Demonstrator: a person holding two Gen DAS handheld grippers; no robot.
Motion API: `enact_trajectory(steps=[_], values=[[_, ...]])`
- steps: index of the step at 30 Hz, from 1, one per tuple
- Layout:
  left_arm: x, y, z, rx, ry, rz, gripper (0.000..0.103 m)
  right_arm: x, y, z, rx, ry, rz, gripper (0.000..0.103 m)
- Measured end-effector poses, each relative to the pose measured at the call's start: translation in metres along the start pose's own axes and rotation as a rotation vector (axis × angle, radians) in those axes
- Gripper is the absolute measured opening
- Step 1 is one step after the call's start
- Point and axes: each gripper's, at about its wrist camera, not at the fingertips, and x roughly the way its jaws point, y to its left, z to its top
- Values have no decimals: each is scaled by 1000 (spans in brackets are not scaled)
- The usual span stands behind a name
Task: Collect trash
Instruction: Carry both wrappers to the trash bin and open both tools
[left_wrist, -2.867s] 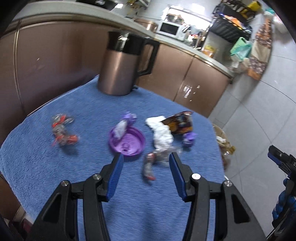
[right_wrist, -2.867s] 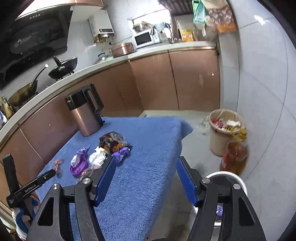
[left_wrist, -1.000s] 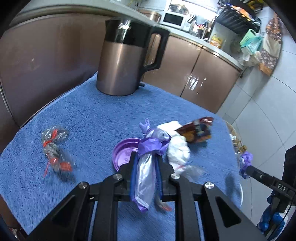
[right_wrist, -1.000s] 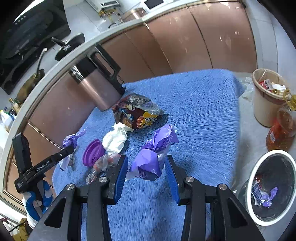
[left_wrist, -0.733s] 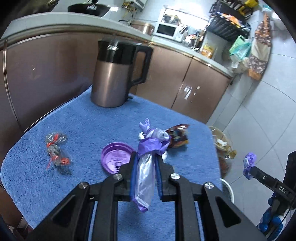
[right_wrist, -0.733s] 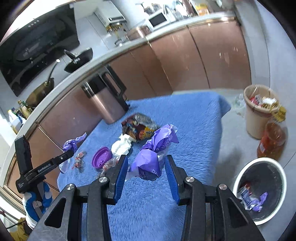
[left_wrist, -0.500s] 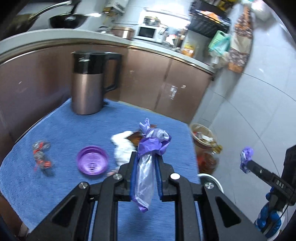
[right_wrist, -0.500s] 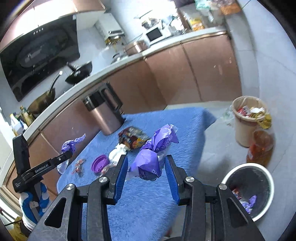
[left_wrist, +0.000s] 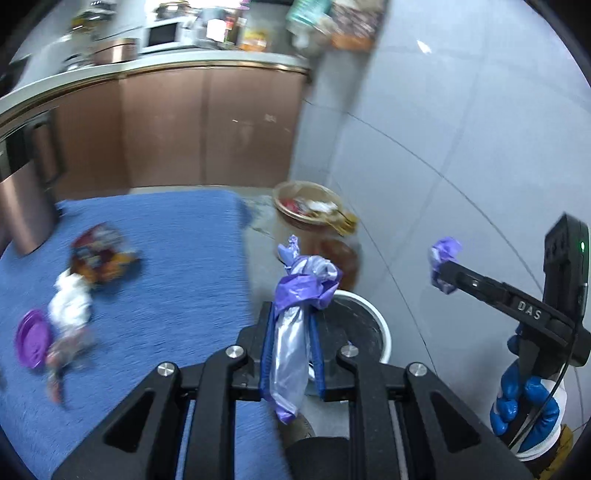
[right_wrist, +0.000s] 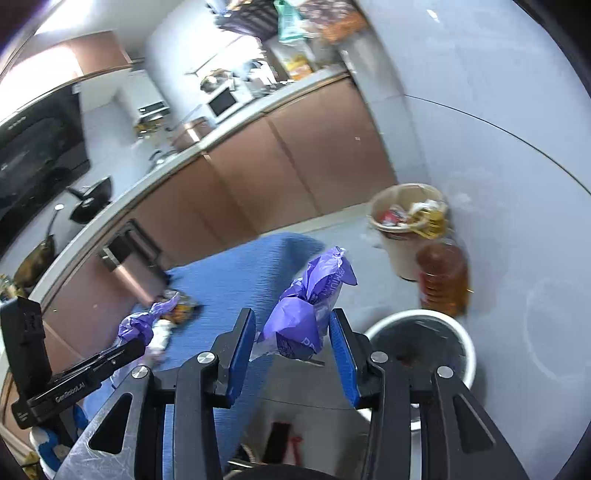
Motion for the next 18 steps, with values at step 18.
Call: enact_trajectory(steps=[18], values=[[124, -87, 41, 68, 119, -154, 38, 37, -90, -14, 112, 116, -204, 51]])
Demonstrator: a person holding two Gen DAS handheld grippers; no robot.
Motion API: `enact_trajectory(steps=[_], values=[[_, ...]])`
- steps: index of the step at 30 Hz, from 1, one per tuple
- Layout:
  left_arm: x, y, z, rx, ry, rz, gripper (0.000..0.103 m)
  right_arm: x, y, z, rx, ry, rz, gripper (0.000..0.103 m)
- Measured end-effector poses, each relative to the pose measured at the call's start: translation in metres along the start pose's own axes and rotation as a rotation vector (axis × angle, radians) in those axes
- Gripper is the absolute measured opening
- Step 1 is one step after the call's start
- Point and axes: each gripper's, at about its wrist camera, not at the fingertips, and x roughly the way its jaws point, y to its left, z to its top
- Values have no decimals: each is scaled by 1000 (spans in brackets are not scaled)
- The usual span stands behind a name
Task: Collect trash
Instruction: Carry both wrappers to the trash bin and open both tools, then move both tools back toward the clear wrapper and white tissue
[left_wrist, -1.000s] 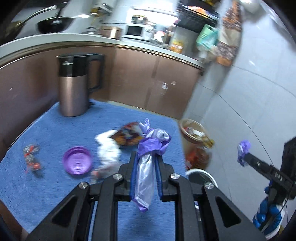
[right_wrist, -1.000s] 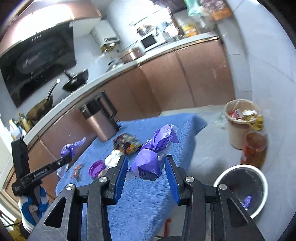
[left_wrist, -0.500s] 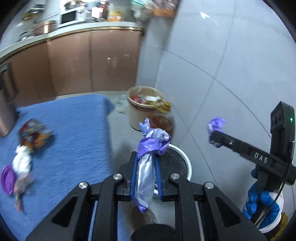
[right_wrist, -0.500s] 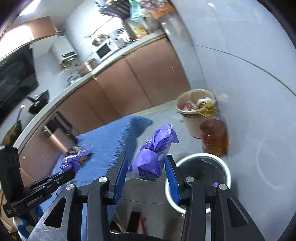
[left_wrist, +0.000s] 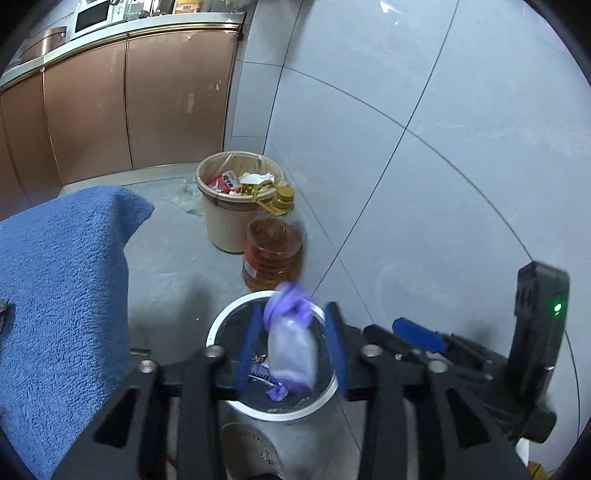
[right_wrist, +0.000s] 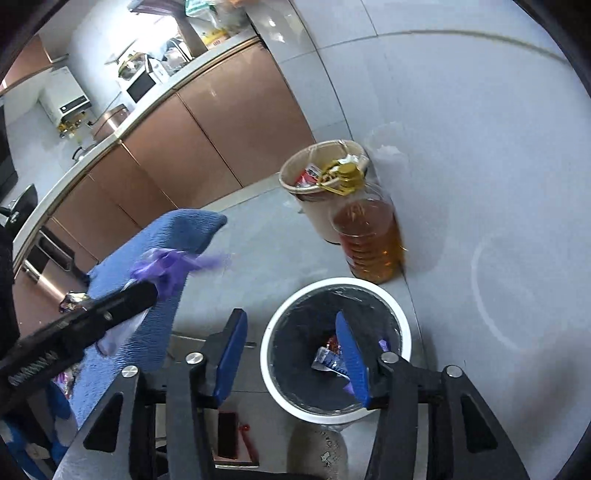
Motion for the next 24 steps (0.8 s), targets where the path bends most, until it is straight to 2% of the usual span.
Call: enact_trajectory(steps=[9, 20, 24], values=[[-23, 13, -2, -47, -35, 13, 39, -9, 7, 0, 0, -16, -2, 54], [-86, 27, -21, -70, -179, 83, 39, -39, 36, -1, -45, -70, 16, 55], [-108, 31, -35, -55, -184, 101, 39, -53, 50, -1, -69, -112, 25, 58]])
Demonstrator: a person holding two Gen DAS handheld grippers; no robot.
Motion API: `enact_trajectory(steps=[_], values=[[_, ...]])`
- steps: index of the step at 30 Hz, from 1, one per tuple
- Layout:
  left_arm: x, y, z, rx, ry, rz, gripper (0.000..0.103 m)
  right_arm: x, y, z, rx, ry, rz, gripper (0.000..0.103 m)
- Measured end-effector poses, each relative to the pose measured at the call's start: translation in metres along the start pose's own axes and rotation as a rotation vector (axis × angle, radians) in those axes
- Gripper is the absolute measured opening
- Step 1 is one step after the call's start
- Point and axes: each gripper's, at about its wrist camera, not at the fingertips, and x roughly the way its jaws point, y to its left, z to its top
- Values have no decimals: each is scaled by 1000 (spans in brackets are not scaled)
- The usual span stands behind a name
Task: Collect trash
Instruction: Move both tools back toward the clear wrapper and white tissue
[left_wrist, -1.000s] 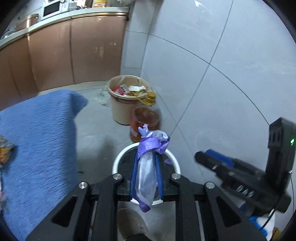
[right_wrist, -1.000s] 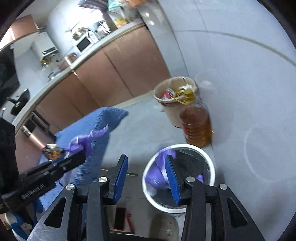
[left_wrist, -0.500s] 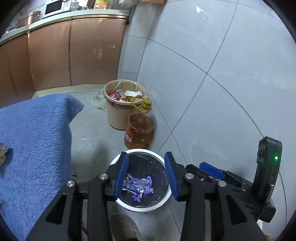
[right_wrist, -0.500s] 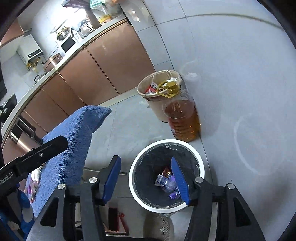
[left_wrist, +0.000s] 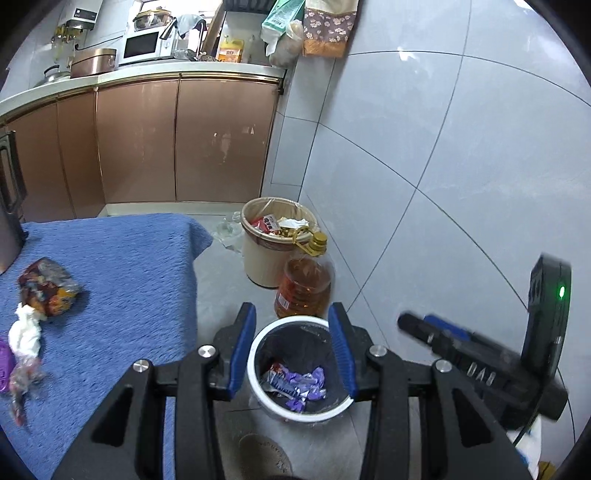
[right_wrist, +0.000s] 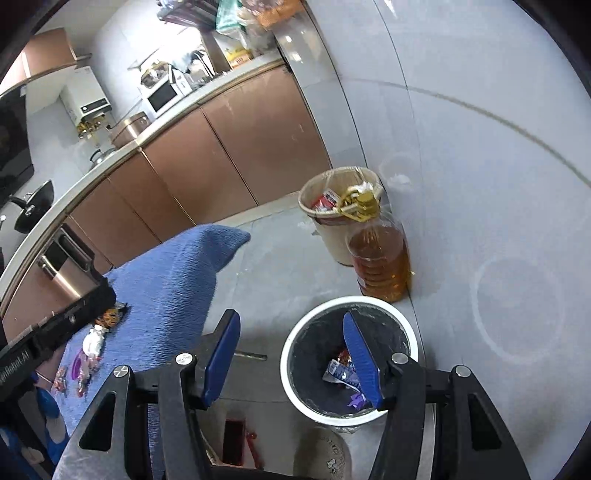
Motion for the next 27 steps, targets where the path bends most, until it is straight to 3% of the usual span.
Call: enact_trajectory(steps=[7, 17, 27], values=[[-38, 29, -19, -30, -28, 55, 39, -20, 27, 5, -40, -69, 27, 76], [-81, 105, -54, -143, -35, 156, 39, -31, 78, 3, -121, -64, 89, 77], [-113, 204, -101, -341, -45, 239, 39, -4, 133, -9, -240, 16, 144, 77]])
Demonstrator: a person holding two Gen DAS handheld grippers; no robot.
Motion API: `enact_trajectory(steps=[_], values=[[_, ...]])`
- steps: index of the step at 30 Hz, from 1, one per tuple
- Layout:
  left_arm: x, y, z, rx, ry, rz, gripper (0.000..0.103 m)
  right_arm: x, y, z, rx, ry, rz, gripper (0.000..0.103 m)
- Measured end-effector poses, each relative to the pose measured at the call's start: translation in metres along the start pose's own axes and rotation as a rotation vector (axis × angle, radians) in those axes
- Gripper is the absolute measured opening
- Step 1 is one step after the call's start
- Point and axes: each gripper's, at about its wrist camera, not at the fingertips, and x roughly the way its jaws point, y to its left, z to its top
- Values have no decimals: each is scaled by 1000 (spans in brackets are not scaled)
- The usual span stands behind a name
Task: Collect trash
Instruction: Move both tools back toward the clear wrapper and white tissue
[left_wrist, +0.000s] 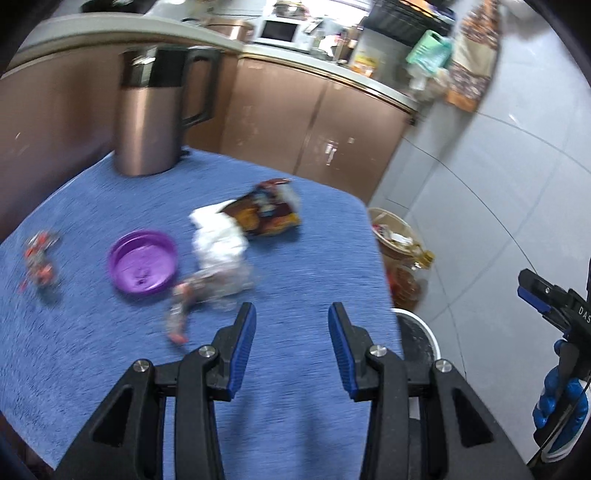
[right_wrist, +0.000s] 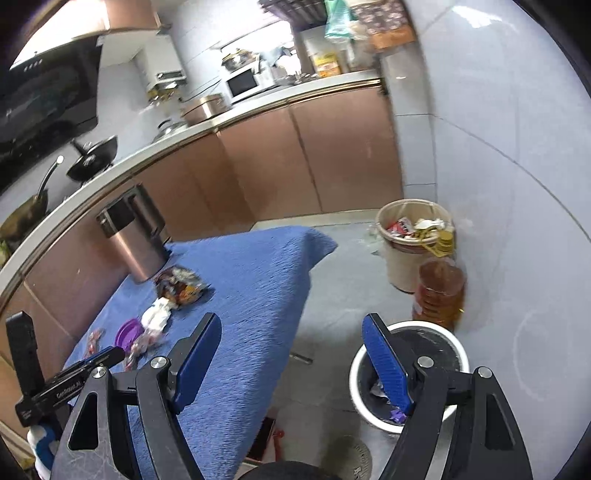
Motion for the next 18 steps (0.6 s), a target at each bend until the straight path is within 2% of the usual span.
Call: enact_trajectory(steps=[6, 14, 18], values=[[2, 51, -6, -87, 3, 42, 39, 30, 31, -1, -52, 52, 53, 77], [34, 73, -3, -118, 53, 51, 39, 91, 90, 6, -137, 165, 190, 76], [49, 81, 2, -117, 71, 54, 38, 129, 121, 8, -162, 238, 277, 68]])
